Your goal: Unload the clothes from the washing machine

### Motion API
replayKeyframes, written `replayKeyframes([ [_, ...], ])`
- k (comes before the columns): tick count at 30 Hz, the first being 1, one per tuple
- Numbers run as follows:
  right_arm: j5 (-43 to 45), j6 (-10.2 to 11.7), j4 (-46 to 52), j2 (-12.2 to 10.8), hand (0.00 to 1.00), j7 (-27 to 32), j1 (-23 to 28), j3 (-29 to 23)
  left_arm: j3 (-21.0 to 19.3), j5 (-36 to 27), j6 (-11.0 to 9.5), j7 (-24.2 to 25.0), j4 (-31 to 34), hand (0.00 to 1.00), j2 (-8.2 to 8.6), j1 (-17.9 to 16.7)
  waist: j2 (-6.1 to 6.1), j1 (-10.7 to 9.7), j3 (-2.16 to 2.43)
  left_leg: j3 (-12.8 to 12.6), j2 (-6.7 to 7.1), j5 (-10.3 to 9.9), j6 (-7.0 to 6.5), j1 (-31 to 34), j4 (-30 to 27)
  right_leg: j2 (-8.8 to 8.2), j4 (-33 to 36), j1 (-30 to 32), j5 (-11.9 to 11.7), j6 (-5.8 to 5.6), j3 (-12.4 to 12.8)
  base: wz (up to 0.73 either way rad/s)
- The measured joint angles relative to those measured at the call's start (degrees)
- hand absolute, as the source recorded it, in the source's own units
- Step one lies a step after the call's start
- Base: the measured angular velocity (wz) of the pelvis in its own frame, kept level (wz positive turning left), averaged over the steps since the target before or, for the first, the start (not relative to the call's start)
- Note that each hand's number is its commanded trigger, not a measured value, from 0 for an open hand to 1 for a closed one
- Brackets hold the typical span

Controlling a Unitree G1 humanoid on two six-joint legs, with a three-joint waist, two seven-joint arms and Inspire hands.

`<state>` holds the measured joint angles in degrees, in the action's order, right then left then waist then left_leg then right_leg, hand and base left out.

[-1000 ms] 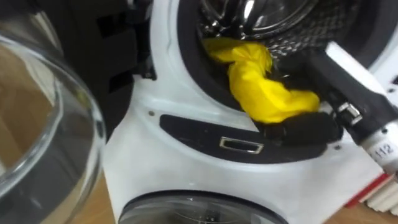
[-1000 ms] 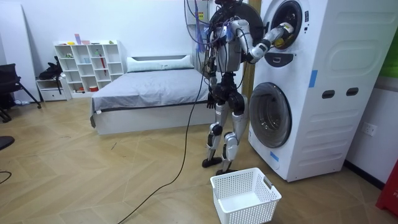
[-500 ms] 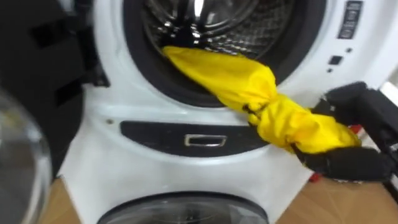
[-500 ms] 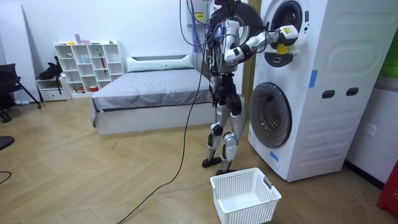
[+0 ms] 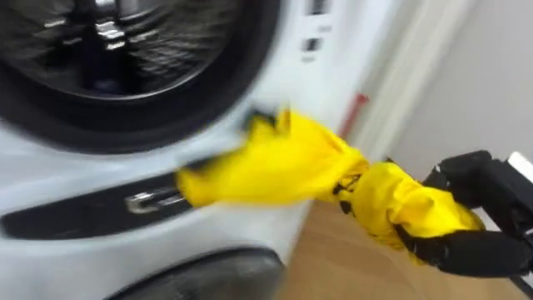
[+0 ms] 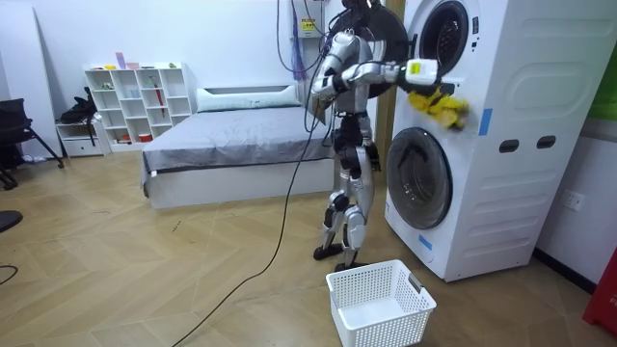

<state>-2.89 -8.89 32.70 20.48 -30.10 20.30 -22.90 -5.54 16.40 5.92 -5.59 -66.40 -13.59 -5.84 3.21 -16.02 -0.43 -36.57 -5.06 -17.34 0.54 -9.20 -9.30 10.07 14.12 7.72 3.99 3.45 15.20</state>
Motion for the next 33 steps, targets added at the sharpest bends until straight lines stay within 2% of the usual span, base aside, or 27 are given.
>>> replayKeyframes([
  [2,1.85,-1.88,-1.06,0.0,1.0,-0.67,0.32,0.01,2.26,0.02,0.13,1.02,-0.04,0.0,0.08,1.62,-0.37,-1.06,0.13,-3.25,-0.24,-0.64,0.48,0.18,-0.45,0.75,0.7,1.21,-0.21,0.03,1.07,-0.83],
  [4,2.95,-2.07,-2.35,-0.02,1.0,-1.26,0.52,0.39,3.87,-0.19,0.53,1.95,-0.01,0.0,-0.04,3.26,-0.53,-2.4,0.14,-4.16,-0.28,-0.77,0.66,0.6,-0.46,1.34,0.64,1.92,-0.61,0.01,2.44,-0.46],
  [8,4.11,-2.89,-5.55,-0.03,1.0,-1.96,0.58,0.86,7.11,-1.28,0.76,3.5,-0.17,0.0,0.02,5.86,-0.43,-2.92,0.18,-4.23,-0.2,-0.77,0.67,0.8,-0.63,2.25,0.65,2.64,-1.04,-0.1,5.11,-0.42],
  [9,4.09,-2.84,-6.87,-0.03,1.0,-1.94,0.58,1.42,8.45,-1.33,0.9,3.58,-0.54,0.0,0.06,6.38,-0.68,-2.97,0.05,-4.12,-0.2,-0.77,0.67,0.76,-0.9,2.46,0.68,2.61,-1.07,-0.11,5.86,-0.35],
  [11,4.08,-2.85,-9.36,-0.35,1.0,-1.92,0.57,2.05,9.87,-2.26,0.79,3.42,-0.59,0.0,0.12,6.47,-0.64,-2.74,0.09,-4.04,-0.19,-0.77,0.67,0.75,-1.35,2.73,0.68,2.58,-1.11,-0.17,6.94,-0.29],
  [13,4.44,-3.25,-12.65,-1.18,1.0,-0.93,0.4,3.45,11.38,-3.38,1.13,3.25,-0.7,0.0,0.34,5.99,-1.33,-2.36,-0.2,-3.84,-0.12,-0.77,0.67,0.8,-1.53,3.11,0.67,2.83,-1.22,-0.32,8.07,-0.25],
  [14,4.42,-3.25,-14.0,-1.45,1.0,-0.69,0.34,3.94,11.45,-3.37,1.28,3.25,-0.73,0.0,0.47,5.79,-1.39,-2.32,-0.18,-3.56,-0.1,-0.77,0.67,0.84,-1.57,3.13,0.69,2.91,-1.22,-0.32,8.11,-0.14],
  [16,5.47,-3.31,-20.09,-3.69,1.0,1.38,0.35,5.64,11.51,-4.4,1.85,3.24,-0.69,0.0,1.4,5.49,-2.68,-2.34,0.31,-3.31,-0.07,-0.78,0.66,1.72,-1.58,3.11,0.72,3.75,-1.26,-0.37,8.12,0.0],
  [17,5.99,-3.39,-21.57,-4.08,1.0,1.88,0.35,6.22,11.53,-4.7,1.92,3.24,-0.61,0.0,1.63,5.46,-3.08,-2.35,0.31,-3.35,-0.05,-0.78,0.66,1.85,-1.59,3.11,0.76,3.94,-1.27,-0.38,8.21,-0.04],
  [18,6.65,-3.49,-24.47,-5.45,1.0,2.9,0.33,6.74,11.73,-5.08,1.82,3.21,-0.57,0.0,1.96,5.25,-4.12,-2.14,0.51,-3.34,-0.01,-0.78,0.66,2.24,-1.58,3.12,0.81,4.38,-1.3,-0.43,8.27,-0.03],
  [19,6.53,-3.3,-28.31,-6.65,1.0,4.81,0.23,7.34,12.83,-5.7,1.87,2.8,-0.59,0.0,2.14,5.08,-5.39,-2.23,0.43,-3.32,0.0,-0.78,0.66,2.41,-1.58,3.12,0.81,4.51,-1.3,-0.44,8.27,0.0],
  [20,6.53,-3.3,-30.08,-6.94,1.0,5.78,0.22,7.67,13.26,-5.84,1.89,2.47,-0.6,0.0,2.31,5.06,-5.62,-2.32,0.46,-3.31,0.02,-0.78,0.66,2.4,-1.58,3.12,0.82,4.51,-1.3,-0.44,8.29,-0.03],
  [21,6.51,-3.33,-33.4,-7.12,1.0,7.75,0.21,8.58,13.92,-7.27,1.78,1.9,-0.67,0.0,2.67,4.97,-7.31,-1.51,0.36,-3.16,0.08,-0.78,0.66,2.47,-1.55,3.12,0.81,4.6,-1.3,-0.44,8.4,-0.09],
  [23,4.3,-3.26,-38.75,-7.41,1.0,10.97,-0.14,9.13,14.31,-9.59,1.48,1.57,-0.9,0.0,3.12,5.09,-10.03,-1.44,0.33,-1.86,0.59,-0.76,0.64,3.54,-1.49,3.14,1.61,6.01,-1.13,-0.62,8.38,-0.1],
  [25,2.64,-3.14,-42.42,-7.8,1.0,13.46,-1.23,9.25,14.14,-10.65,1.16,0.86,-0.78,0.0,3.02,4.99,-11.25,-1.33,0.41,-0.5,0.93,-0.76,0.64,4.87,-1.56,3.11,2.82,7.83,-0.98,-0.72,8.28,0.0],
  [26,1.93,-3.03,-43.58,-7.95,1.0,14.39,-1.75,9.27,14.14,-11.37,1.14,0.64,-0.61,0.0,2.95,4.99,-11.43,-1.33,0.42,-0.22,1.04,-0.76,0.63,5.42,-1.59,3.11,3.18,8.56,-0.93,-0.8,8.28,0.04],
  [27,0.31,-2.71,-45.59,-8.26,1.0,16.22,-2.75,9.29,14.17,-12.52,1.03,0.3,-0.48,0.0,2.85,5.03,-11.77,-1.42,0.51,0.63,1.72,-0.75,0.62,6.58,-1.58,3.03,3.92,9.87,-0.71,-0.95,8.37,0.0],
  [29,-1.91,-1.82,-49.06,-8.65,1.0,18.63,-4.77,9.34,14.27,-12.52,0.82,-0.01,-0.46,0.0,2.79,4.93,-11.84,-1.5,0.47,0.99,1.88,-0.76,0.6,7.83,-1.6,3.06,4.82,11.48,-0.67,-0.98,8.33,0.0],
  [30,-3.63,-0.52,-52.35,-8.48,1.0,19.98,-6.09,9.33,14.73,-12.61,0.52,-0.01,-0.46,0.0,2.81,4.8,-12.05,-1.62,0.37,1.16,1.83,-0.77,0.3,8.24,-1.66,3.06,4.66,11.72,-0.69,-1.04,8.29,0.08],
  [31,-5.73,0.42,-55.81,-8.19,1.0,21.55,-7.47,9.27,14.86,-13.01,-0.14,-0.04,-0.45,0.0,2.87,4.82,-12.57,-1.87,0.26,1.65,1.73,-0.91,-0.65,8.87,-1.6,3.11,4.86,12.28,-0.77,-1.1,8.14,0.11],
  [32,-6.55,0.84,-57.31,-8.01,1.0,22.48,-8.18,9.19,14.85,-13.45,-0.4,-0.04,-0.46,0.0,2.92,4.79,-12.84,-2.06,0.19,1.89,1.63,-0.9,-0.7,9.24,-1.61,3.03,5.12,12.6,-0.77,-1.11,8.14,0.16],
  [33,-7.93,1.75,-60.05,-7.42,1.0,24.01,-9.23,9.14,14.85,-13.85,-0.78,-0.05,-0.47,0.0,3.12,4.67,-13.58,-2.47,0.36,2.24,1.9,-0.78,-0.92,10.0,-1.65,2.85,6.08,13.47,-0.71,-1.2,8.19,0.11],
])
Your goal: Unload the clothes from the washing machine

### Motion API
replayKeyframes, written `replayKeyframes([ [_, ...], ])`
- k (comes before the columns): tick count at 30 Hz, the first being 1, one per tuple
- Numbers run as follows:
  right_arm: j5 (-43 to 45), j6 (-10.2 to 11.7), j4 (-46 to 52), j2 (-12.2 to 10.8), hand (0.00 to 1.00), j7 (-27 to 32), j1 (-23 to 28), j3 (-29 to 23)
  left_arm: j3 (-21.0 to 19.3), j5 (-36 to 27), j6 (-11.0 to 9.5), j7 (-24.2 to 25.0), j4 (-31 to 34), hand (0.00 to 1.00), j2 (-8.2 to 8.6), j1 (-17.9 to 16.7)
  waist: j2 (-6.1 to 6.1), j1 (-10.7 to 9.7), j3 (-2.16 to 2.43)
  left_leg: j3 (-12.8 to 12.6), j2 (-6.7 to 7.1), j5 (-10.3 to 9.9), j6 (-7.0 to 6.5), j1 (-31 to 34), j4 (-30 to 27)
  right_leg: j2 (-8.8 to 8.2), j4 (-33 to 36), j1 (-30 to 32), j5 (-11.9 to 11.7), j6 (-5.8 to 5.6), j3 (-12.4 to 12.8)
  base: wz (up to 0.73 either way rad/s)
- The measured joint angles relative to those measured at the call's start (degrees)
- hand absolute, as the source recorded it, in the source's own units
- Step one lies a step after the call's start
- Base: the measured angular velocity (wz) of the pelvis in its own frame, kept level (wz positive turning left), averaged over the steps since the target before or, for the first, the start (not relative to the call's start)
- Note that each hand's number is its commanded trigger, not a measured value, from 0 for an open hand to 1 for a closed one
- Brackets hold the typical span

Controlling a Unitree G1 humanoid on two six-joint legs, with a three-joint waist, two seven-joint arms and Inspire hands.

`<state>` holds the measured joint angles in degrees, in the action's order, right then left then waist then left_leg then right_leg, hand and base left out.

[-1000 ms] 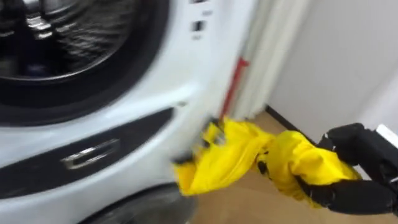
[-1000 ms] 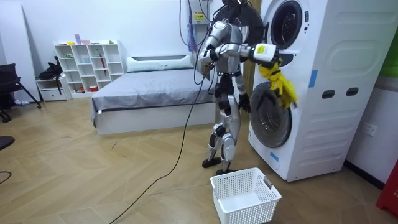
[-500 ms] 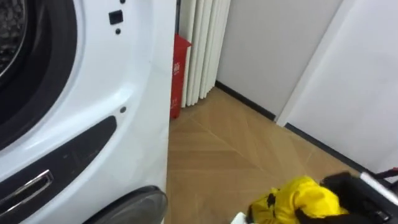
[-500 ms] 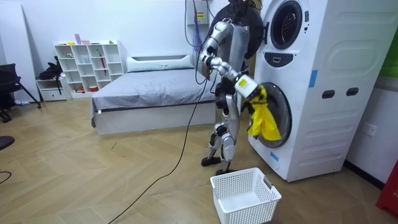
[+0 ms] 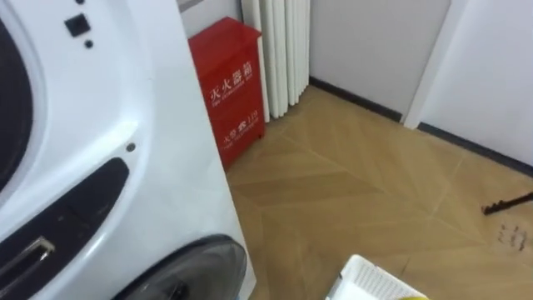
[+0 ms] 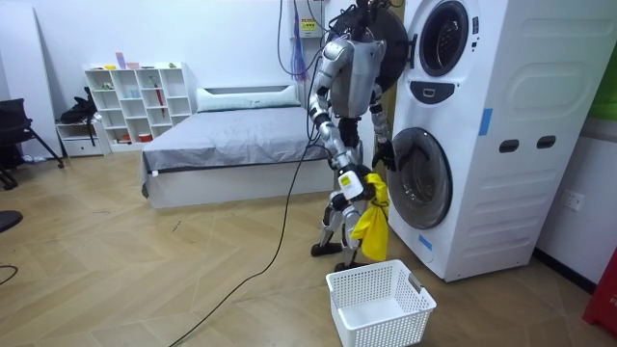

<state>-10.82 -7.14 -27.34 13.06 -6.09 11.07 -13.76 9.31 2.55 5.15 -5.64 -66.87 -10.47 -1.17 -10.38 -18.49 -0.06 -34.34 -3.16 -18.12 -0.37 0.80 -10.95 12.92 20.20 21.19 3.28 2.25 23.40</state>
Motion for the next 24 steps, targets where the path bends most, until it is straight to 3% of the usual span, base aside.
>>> replayKeyframes([
  [3,-1.52,1.96,-5.82,0.48,1.0,3.28,-1.8,-0.02,-0.08,-0.78,-0.64,-0.32,-0.01,0.0,0.01,-0.44,-1.05,-0.01,0.03,0.23,0.75,0.11,-0.16,1.61,-0.41,-0.34,2.65,2.59,0.76,-0.04,-0.21,0.06],
  [7,-4.72,3.83,-12.15,0.56,1.0,5.61,-4.17,0.03,0.43,-1.32,-2.07,-0.4,-0.05,0.0,0.32,0.35,-1.37,-0.11,-0.15,1.31,1.79,0.67,-0.85,3.86,-0.57,-1.45,4.13,5.3,1.47,-0.26,-1.24,0.15],
  [8,-5.3,4.0,-12.6,0.55,1.0,5.89,-4.38,0.02,0.62,-2.05,-2.22,-0.4,-0.11,0.0,0.46,0.63,-1.63,-0.13,-0.01,1.48,1.88,0.78,-0.99,4.15,-0.56,-1.7,4.56,5.7,1.58,-0.28,-1.53,0.18],
  [16,-10.94,5.17,-14.9,1.08,0.98,7.46,-7.4,0.05,2.8,-9.61,-2.66,-1.34,-0.76,0.0,1.13,1.31,-2.06,-0.11,-0.17,3.1,2.9,1.26,-1.67,6.75,-0.69,-2.96,5.57,8.51,2.12,-0.63,-2.96,0.1],
  [17,-10.94,5.2,-15.14,1.08,0.64,7.63,-7.75,0.06,3.09,-9.83,-2.62,-1.56,-0.78,0.0,1.14,1.47,-2.07,-0.09,-0.17,3.23,2.94,1.29,-1.7,6.88,-0.73,-3.03,5.56,8.68,2.13,-0.64,-2.97,0.12],
  [18,-11.02,5.23,-15.51,1.08,0.37,8.02,-8.46,0.11,3.76,-9.85,-2.58,-1.74,-1.1,0.0,1.23,1.8,-2.09,0.0,-0.18,3.32,2.97,1.36,-1.81,7.02,-0.77,-3.18,5.57,8.91,2.14,-0.66,-3.0,0.09],
  [19,-11.37,5.33,-16.43,1.09,0.0,8.07,-9.31,0.11,4.32,-9.82,-2.58,-1.89,-1.19,0.0,1.44,2.01,-2.01,0.02,-0.24,3.5,2.96,1.4,-1.84,7.04,-0.78,-3.26,5.61,8.9,2.14,-0.66,-3.11,0.07],
  [24,-11.52,5.84,-17.0,1.09,0.0,8.68,-10.61,0.11,5.72,-9.85,-2.6,-2.9,-1.28,0.0,2.65,2.26,-1.69,0.02,-0.48,3.93,3.1,1.43,-1.89,6.98,-0.87,-3.43,5.66,8.89,2.69,-0.8,-3.15,0.05],
])
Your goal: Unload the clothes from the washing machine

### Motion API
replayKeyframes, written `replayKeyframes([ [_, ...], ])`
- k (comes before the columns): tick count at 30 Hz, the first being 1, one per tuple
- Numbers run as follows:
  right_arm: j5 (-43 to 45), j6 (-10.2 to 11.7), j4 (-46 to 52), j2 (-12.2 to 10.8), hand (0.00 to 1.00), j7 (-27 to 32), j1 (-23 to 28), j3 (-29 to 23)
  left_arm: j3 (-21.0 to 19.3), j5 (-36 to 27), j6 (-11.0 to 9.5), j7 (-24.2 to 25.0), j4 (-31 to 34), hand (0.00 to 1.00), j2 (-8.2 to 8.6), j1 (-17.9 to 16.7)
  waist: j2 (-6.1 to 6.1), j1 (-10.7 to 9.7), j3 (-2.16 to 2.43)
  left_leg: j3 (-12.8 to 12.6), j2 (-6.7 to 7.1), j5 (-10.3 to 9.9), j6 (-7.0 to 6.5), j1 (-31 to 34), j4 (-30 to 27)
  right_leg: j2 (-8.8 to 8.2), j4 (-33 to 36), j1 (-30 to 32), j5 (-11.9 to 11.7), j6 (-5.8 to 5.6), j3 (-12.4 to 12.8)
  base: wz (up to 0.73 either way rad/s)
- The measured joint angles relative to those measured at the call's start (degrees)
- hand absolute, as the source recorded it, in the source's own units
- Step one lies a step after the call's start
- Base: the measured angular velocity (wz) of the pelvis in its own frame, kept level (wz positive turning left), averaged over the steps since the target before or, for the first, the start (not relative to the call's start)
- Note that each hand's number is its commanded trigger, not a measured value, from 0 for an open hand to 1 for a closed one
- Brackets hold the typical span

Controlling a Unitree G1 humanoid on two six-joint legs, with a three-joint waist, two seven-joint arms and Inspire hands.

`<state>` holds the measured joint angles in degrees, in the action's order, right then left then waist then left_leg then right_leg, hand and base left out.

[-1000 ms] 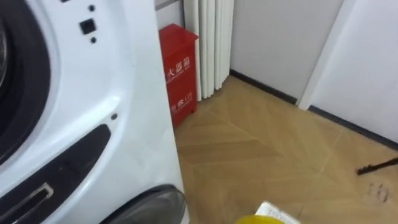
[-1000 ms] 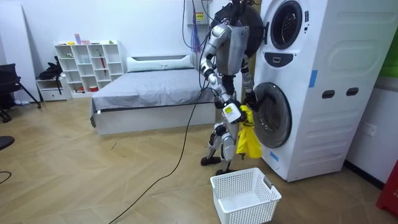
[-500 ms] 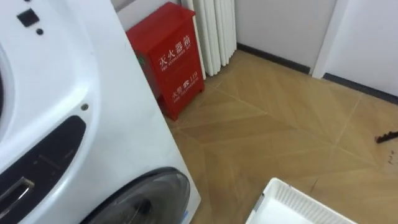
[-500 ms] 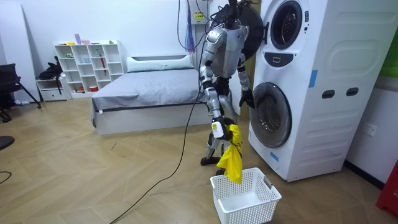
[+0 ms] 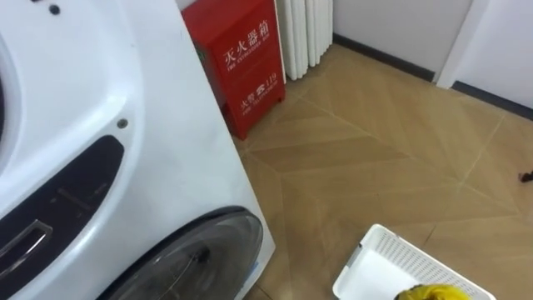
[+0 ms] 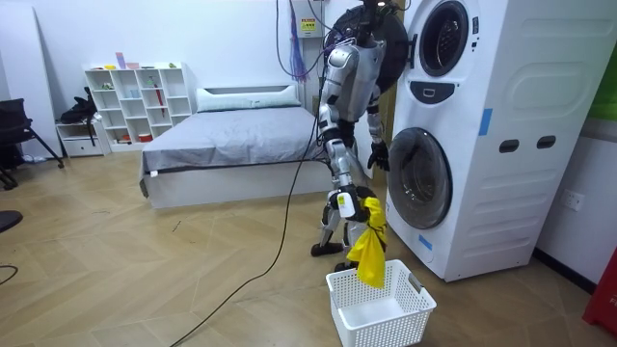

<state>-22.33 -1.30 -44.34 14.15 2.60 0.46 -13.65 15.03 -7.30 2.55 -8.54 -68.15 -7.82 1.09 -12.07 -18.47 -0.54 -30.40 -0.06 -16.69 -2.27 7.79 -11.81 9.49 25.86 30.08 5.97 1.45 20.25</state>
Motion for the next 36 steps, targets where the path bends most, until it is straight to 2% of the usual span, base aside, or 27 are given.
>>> replayKeyframes([
  [6,-0.72,0.02,-1.92,0.08,0.0,0.67,-0.31,0.08,1.57,-0.18,-0.01,-0.4,-0.04,0.0,0.09,0.3,0.54,-0.06,-0.37,0.77,0.09,0.16,-0.09,0.38,-0.23,-0.19,0.17,0.06,0.4,-0.09,-0.11,0.08],
  [12,-2.63,0.06,-2.58,0.17,0.0,1.13,-0.1,0.55,2.09,-2.13,-0.27,-0.84,-0.04,0.0,0.1,0.53,0.68,-0.07,-0.38,0.85,-0.05,0.16,-0.08,0.71,-0.5,-0.52,-0.02,0.13,0.4,-0.07,-0.71,0.02],
  [21,-4.45,0.44,-4.68,0.34,0.0,0.94,1.73,1.33,2.12,-2.15,-0.44,-1.0,-0.03,0.0,0.08,0.45,0.34,-0.02,-0.11,0.93,-0.18,0.16,-0.08,0.78,-0.5,-1.48,-0.07,-0.06,0.57,0.29,-3.04,0.09],
  [27,-4.06,0.42,-4.76,0.34,0.0,0.94,2.01,2.05,2.03,-2.11,0.02,-1.01,0.0,0.0,0.07,0.23,0.25,0.07,0.02,1.41,-0.18,0.18,-0.1,0.91,-0.65,-1.73,-0.05,-0.1,0.59,0.32,-3.69,0.04],
  [33,-2.93,0.35,-6.3,0.34,0.0,0.99,1.91,2.43,1.96,-2.1,0.85,-1.01,0.48,0.0,-0.04,-0.4,0.58,0.21,0.16,2.19,-0.2,0.4,-0.14,1.21,-0.96,-2.29,0.15,-0.05,0.85,0.61,-4.74,0.11],
  [36,-2.08,0.35,-6.67,0.34,0.0,1.04,1.91,2.43,1.93,-2.1,1.12,-1.01,0.64,0.0,-0.27,-1.02,1.31,0.25,0.41,2.44,-0.24,0.57,-0.07,1.33,-0.95,-2.38,0.1,-0.06,0.85,0.69,-4.91,0.06],
])
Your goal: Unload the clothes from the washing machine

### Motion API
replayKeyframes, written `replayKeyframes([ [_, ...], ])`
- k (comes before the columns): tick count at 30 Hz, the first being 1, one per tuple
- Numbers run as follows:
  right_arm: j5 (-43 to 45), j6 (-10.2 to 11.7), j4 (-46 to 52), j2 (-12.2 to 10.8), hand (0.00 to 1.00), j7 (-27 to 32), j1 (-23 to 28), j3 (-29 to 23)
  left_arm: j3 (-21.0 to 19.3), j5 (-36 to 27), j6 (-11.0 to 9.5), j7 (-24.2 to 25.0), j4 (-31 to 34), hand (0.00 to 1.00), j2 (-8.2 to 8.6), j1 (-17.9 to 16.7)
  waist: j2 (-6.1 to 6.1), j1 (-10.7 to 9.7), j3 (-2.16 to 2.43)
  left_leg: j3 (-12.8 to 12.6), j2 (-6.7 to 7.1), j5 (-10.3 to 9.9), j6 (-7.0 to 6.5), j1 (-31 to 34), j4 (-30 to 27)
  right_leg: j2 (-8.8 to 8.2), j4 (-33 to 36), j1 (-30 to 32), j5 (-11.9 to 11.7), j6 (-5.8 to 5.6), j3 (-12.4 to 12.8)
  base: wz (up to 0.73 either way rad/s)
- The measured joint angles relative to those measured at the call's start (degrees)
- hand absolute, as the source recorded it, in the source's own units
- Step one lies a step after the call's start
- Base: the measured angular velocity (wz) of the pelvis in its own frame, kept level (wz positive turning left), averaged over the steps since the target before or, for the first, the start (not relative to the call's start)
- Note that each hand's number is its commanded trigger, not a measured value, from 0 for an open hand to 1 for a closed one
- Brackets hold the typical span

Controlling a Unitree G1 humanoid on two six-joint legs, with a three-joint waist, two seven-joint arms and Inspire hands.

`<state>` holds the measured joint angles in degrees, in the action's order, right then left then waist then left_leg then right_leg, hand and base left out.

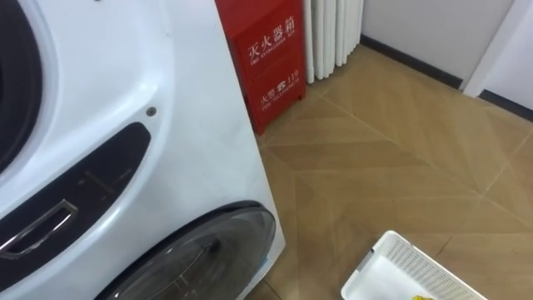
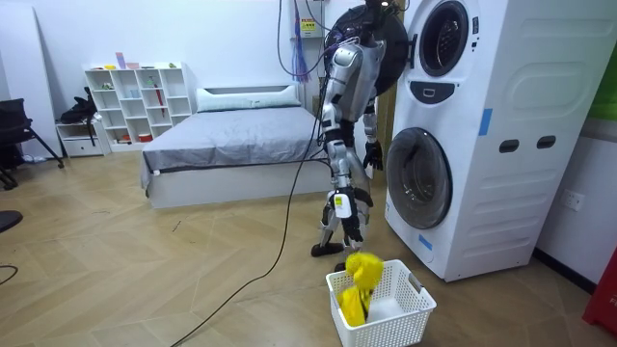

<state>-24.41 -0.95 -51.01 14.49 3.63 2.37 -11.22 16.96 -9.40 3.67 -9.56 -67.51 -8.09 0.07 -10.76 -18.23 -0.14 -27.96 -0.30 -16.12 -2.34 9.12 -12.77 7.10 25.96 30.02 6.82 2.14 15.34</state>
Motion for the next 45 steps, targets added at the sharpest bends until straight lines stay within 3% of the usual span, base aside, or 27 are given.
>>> replayKeyframes([
  [4,0.3,0.01,0.02,0.01,0.0,0.19,-0.32,-0.01,0.0,0.0,0.04,0.0,0.07,0.0,-0.19,-0.36,0.74,0.02,0.28,0.44,-0.05,0.07,-0.01,0.2,-0.1,-0.2,-0.22,-0.04,-0.06,0.09,-0.49,0.05],
  [20,2.13,0.08,-0.07,0.02,0.0,0.57,-0.01,1.01,0.04,-0.06,0.23,0.0,1.1,0.0,-0.42,-0.37,0.85,1.53,0.12,1.7,-0.14,0.11,-0.01,0.61,0.04,-0.7,-0.42,-0.03,0.25,0.32,-1.81,0.04],
  [27,17.59,0.26,-2.45,0.05,0.0,2.16,0.97,1.96,0.18,0.02,1.02,-0.18,0.9,0.0,-0.44,0.1,-0.21,1.65,-0.02,2.02,-0.36,0.2,0.1,1.02,0.33,-0.93,-1.33,-0.19,0.18,0.34,-2.76,0.05],
  [32,33.82,0.21,-2.57,0.89,0.0,4.87,2.15,2.4,0.18,0.32,1.1,-1.17,0.93,0.0,-0.78,0.02,0.56,2.92,-0.58,2.04,-0.12,0.81,0.3,-0.08,1.52,-1.12,-1.3,-1.16,0.57,0.5,-3.14,0.05],
  [35,38.15,0.2,-2.56,1.25,0.0,6.58,2.27,2.55,0.08,0.35,1.11,-1.57,1.15,0.0,-0.77,-0.71,0.76,3.66,-0.71,1.98,-0.26,0.91,0.47,-0.82,1.8,-1.32,-1.33,-2.08,0.69,0.69,-3.82,0.14],
  [39,39.66,0.1,-2.68,1.4,0.0,10.18,4.0,2.59,-0.01,0.67,1.19,-2.63,1.34,0.0,-0.84,-0.92,1.15,4.18,-0.72,4.97,-0.42,1.68,0.75,-2.13,1.93,-3.23,-2.74,-5.5,1.59,1.14,-8.74,0.63],
  [41,39.73,0.04,-2.71,1.41,0.0,11.32,4.73,2.54,-0.48,1.8,1.24,-2.65,1.76,0.0,-0.86,-1.33,1.65,4.91,-0.77,5.28,-0.49,1.97,0.87,-2.91,2.1,-3.9,-3.31,-7.06,1.92,1.28,-10.71,0.67],
  [43,39.68,0.13,-3.53,1.38,0.0,12.76,4.66,2.54,-1.37,3.43,1.49,-2.72,3.74,0.0,-0.98,-3.06,2.54,4.95,-0.51,7.59,-0.38,2.2,0.79,-3.17,2.04,-5.05,-3.36,-8.19,2.76,1.39,-13.57,0.69],
  [45,39.15,0.1,-5.43,1.37,0.0,13.18,3.98,2.63,-1.38,4.25,2.16,-2.7,4.78,0.0,-1.17,-3.72,3.34,5.19,-0.46,7.97,-0.27,2.59,0.86,-3.43,2.08,-5.84,-3.51,-9.19,3.14,1.43,-15.41,0.63],
])
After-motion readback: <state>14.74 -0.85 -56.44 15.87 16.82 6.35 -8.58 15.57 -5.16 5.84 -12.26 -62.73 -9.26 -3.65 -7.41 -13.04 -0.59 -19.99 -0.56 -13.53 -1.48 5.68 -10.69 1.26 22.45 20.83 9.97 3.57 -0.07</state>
